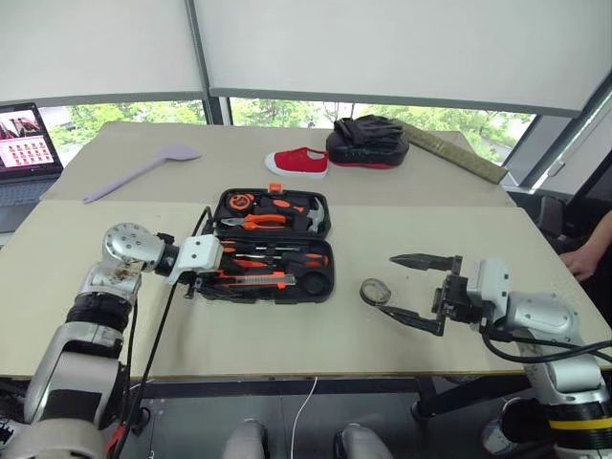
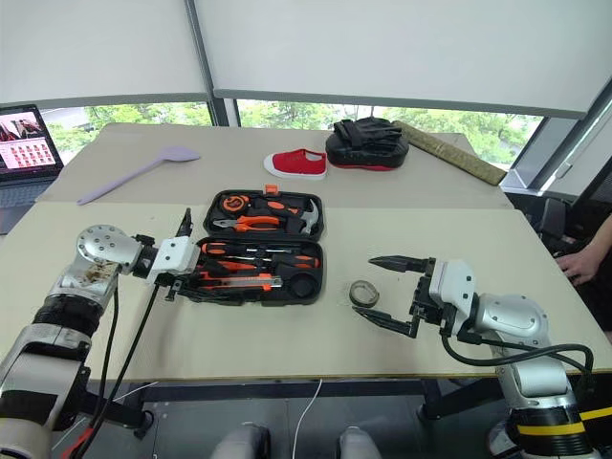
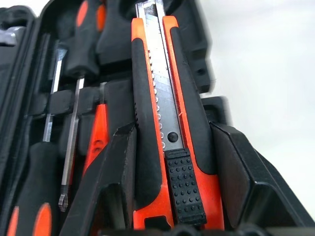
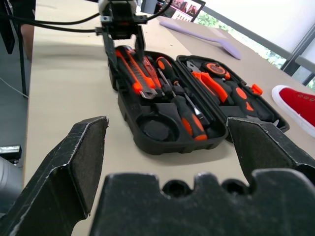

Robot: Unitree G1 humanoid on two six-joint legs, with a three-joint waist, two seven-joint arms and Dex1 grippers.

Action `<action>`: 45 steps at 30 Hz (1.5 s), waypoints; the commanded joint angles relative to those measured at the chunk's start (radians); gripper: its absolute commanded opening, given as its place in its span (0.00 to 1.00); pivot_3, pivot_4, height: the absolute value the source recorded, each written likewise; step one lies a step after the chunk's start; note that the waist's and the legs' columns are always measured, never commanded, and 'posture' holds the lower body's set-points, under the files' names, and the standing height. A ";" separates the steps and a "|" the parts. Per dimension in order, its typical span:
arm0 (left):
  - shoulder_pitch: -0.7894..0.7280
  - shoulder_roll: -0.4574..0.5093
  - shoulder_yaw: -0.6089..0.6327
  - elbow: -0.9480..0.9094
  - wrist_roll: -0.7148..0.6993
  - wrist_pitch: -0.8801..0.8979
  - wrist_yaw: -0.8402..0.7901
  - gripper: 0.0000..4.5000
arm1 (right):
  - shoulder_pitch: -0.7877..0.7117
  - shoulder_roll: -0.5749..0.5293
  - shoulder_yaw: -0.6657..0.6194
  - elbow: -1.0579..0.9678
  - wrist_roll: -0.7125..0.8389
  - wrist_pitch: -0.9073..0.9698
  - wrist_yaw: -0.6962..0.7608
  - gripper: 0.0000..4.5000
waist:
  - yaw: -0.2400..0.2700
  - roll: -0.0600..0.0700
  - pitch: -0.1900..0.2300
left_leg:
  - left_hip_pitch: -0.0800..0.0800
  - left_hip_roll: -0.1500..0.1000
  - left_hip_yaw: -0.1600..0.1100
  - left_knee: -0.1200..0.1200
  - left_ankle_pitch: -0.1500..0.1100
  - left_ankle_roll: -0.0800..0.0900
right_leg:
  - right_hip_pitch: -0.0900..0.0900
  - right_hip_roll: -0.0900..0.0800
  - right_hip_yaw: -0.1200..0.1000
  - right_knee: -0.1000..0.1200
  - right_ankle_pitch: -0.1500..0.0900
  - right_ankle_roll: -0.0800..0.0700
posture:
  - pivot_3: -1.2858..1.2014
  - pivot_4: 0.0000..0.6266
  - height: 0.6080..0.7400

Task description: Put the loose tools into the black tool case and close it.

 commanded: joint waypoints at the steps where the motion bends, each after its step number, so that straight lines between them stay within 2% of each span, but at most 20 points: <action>1: -0.047 -0.010 -0.006 0.064 0.024 -0.085 -0.002 0.47 | 0.017 -0.009 -0.041 -0.057 0.031 0.014 -0.019 1.00 | 0.000 0.000 0.000 | 0.000 0.000 0.000 0.000 0.000 0.000 | 0.000 0.000 0.000 0.000 0.000 0.000 | 0.52 0.24 1.00; 14: -0.098 -0.007 -0.040 0.161 0.104 -0.138 -0.027 0.47 | 0.025 -0.011 -0.045 -0.059 0.027 0.029 -0.028 1.00 | -0.002 0.000 0.000 | 0.000 0.000 0.000 0.000 0.000 0.000 | 0.000 0.000 0.000 0.000 0.000 0.000 | 0.52 0.24 1.00; 21: -0.100 -0.015 -0.019 0.156 0.069 -0.170 -0.064 0.99 | 0.012 -0.001 -0.032 -0.029 0.017 0.019 -0.023 1.00 | -0.006 0.000 0.000 | 0.000 0.000 0.000 0.000 0.000 0.000 | 0.000 0.000 0.000 0.000 0.000 0.001 | 0.52 0.24 1.00; 25: -0.096 -0.033 0.050 0.137 -0.029 -0.142 -0.089 0.99 | 0.015 0.006 -0.026 -0.011 0.010 0.006 -0.021 1.00 | -0.005 0.000 0.000 | 0.000 0.000 0.000 0.000 0.000 0.000 | 0.000 0.000 0.000 0.000 0.000 0.001 | 0.52 0.24 1.00; 29: -0.066 -0.035 0.131 0.041 -0.201 0.068 -0.092 0.99 | -0.023 0.017 -0.019 0.031 0.004 0.003 -0.024 1.00 | -0.004 0.000 0.000 | 0.000 0.000 0.000 0.001 0.000 0.000 | 0.000 0.000 0.000 0.001 0.000 0.001 | 0.52 0.24 1.00; 32: -0.007 -0.051 0.183 -0.027 -0.267 0.152 -0.082 0.81 | -0.044 0.027 -0.019 0.059 0.002 -0.004 -0.026 1.00 | -0.006 0.000 0.000 | 0.000 0.000 0.000 0.001 0.000 0.000 | 0.001 0.000 0.000 0.001 0.000 0.001 | 0.52 0.24 1.00; 34: 0.023 -0.071 0.205 -0.061 -0.280 0.163 -0.049 0.66 | -0.046 0.038 -0.019 0.063 0.006 -0.004 -0.032 1.00 | -0.006 0.000 0.000 | 0.000 0.000 0.000 0.001 0.000 0.000 | 0.001 0.000 0.000 0.001 0.000 0.001 | 0.52 0.24 1.00; 35: 0.046 -0.080 0.201 -0.071 -0.267 0.152 -0.031 0.54 | -0.047 0.049 -0.025 0.066 0.004 -0.002 -0.054 1.00 | -0.005 0.000 0.000 | 0.000 0.000 -0.001 0.001 0.000 0.000 | 0.000 0.000 0.000 0.001 0.000 0.001 | 0.52 0.24 1.00; 36: 0.065 -0.088 0.194 -0.076 -0.252 0.149 -0.018 0.49 | -0.049 0.060 -0.030 0.067 0.003 0.000 -0.073 1.00 | -0.005 0.000 0.000 | 0.000 0.000 -0.001 0.001 0.000 0.000 | 0.001 0.000 0.000 0.001 0.000 0.001 | 0.52 0.24 1.00; 38: 0.094 -0.104 0.178 -0.073 -0.223 0.128 0.007 0.29 | -0.049 0.077 -0.033 0.066 -0.006 -0.001 -0.100 1.00 | -0.002 0.000 0.000 | 0.000 0.000 -0.001 0.001 0.000 0.000 | 0.001 0.000 0.000 0.001 0.000 0.001 | 0.52 0.24 1.00; 39: 0.098 -0.111 0.172 -0.063 -0.208 0.121 0.023 0.25 | -0.046 0.082 -0.030 0.063 -0.010 -0.002 -0.105 1.00 | -0.001 0.000 0.000 | 0.000 0.000 -0.001 0.001 0.000 0.000 | 0.001 0.000 0.000 0.001 0.000 0.001 | 0.52 0.24 1.00; 40: 0.099 -0.116 0.166 -0.050 -0.190 0.109 0.041 0.14 | -0.042 0.086 -0.026 0.059 -0.013 -0.002 -0.110 1.00 | 0.000 0.000 0.000 | 0.000 0.000 -0.001 0.002 0.000 0.000 | 0.001 0.000 0.000 0.001 0.000 0.001 | 0.52 0.24 1.00; 42: 0.095 -0.122 0.148 -0.009 -0.147 0.078 0.073 0.01 | -0.028 0.089 -0.022 0.045 -0.017 -0.003 -0.114 1.00 | 0.002 0.000 0.000 | 0.000 0.000 -0.001 0.002 0.000 0.000 | 0.001 0.000 0.000 0.001 0.000 0.001 | 0.52 0.24 1.00; 45: 0.087 -0.127 0.125 0.042 -0.098 0.055 0.098 0.01 | -0.012 0.088 -0.024 0.033 -0.017 -0.002 -0.119 1.00 | 0.001 0.000 0.000 | 0.000 0.000 -0.001 0.002 0.000 0.000 | 0.001 0.000 0.000 0.001 0.000 0.001 | 0.52 0.24 1.00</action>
